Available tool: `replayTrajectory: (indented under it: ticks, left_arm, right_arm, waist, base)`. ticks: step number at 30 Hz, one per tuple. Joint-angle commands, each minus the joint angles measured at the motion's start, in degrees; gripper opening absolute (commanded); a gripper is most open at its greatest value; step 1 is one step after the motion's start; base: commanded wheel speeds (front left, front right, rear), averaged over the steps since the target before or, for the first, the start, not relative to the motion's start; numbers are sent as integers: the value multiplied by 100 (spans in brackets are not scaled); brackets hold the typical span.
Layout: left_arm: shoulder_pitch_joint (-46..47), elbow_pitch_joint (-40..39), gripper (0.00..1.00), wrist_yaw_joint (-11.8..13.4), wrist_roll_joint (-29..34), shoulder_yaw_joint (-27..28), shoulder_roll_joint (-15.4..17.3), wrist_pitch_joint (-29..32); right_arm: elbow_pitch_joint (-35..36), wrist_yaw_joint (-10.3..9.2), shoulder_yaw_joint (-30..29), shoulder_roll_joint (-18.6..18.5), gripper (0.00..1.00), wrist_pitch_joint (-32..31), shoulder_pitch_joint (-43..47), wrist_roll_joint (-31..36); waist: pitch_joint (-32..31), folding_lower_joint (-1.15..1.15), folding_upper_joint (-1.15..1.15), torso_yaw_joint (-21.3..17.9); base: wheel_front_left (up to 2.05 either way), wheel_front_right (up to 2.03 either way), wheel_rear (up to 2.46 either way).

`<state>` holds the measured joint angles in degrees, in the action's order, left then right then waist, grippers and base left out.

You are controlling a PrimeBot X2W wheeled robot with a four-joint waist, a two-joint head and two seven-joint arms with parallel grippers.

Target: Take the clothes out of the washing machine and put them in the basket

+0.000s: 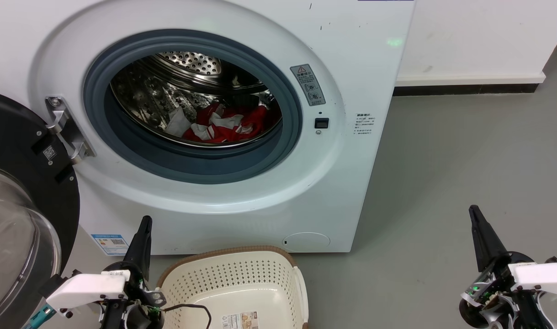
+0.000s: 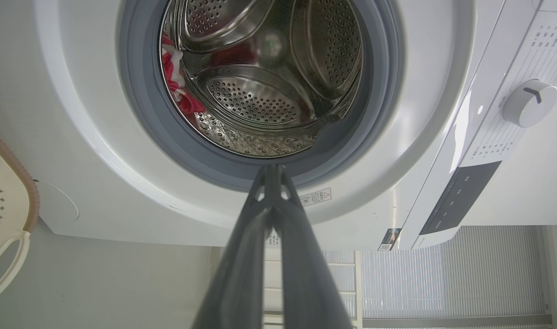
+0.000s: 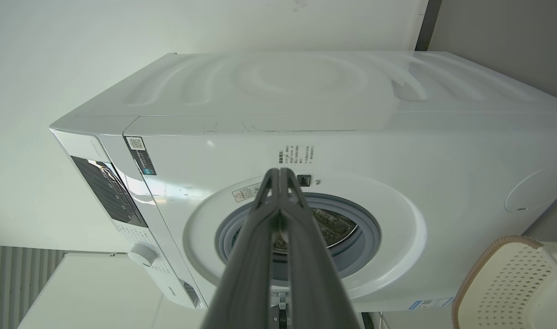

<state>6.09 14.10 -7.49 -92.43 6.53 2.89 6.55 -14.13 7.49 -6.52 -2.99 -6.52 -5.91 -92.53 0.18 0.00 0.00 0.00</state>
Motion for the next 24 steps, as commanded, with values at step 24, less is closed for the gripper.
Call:
replayTrajectory:
  ticks: [24]
  left_arm:
    - [40, 0, 0, -16, 6, 7, -6, 5]
  right_arm:
    - [-6, 0, 5, 18, 0, 9, -81, 27]
  waist:
    - [0, 0, 0, 0]
  base:
    - [0, 0, 0]
